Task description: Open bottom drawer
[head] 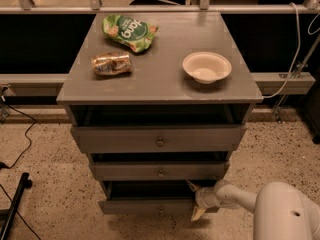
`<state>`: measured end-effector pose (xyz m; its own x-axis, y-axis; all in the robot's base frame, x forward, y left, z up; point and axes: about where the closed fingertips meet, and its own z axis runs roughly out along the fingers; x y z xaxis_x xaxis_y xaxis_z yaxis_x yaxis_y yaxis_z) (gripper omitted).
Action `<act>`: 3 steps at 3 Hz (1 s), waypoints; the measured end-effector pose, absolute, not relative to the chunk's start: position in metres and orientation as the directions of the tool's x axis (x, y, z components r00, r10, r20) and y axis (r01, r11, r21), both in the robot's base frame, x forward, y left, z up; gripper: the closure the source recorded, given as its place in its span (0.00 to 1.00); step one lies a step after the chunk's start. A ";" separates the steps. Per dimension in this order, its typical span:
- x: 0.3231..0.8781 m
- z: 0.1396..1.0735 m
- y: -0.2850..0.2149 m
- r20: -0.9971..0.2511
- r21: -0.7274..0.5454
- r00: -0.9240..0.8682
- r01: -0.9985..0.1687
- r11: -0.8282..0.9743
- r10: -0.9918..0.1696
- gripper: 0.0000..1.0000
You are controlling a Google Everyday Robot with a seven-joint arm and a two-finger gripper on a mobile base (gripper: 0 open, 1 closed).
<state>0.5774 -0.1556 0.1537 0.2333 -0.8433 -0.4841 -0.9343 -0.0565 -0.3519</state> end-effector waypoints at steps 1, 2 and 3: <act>0.577 0.154 -0.156 -0.484 -0.352 0.233 -0.934 -0.057 -0.843 0.00; 0.566 0.152 -0.157 -0.471 -0.293 0.215 -0.953 -0.078 -0.856 0.00; 0.547 0.158 -0.154 -0.460 -0.220 0.191 -0.971 -0.097 -0.867 0.18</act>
Offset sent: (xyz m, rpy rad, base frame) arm -0.0285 -0.0088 0.0003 -0.0859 0.1507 0.0282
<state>0.5466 -0.1541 0.1576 0.1908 -0.8671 -0.4602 -0.9706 -0.0967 -0.2203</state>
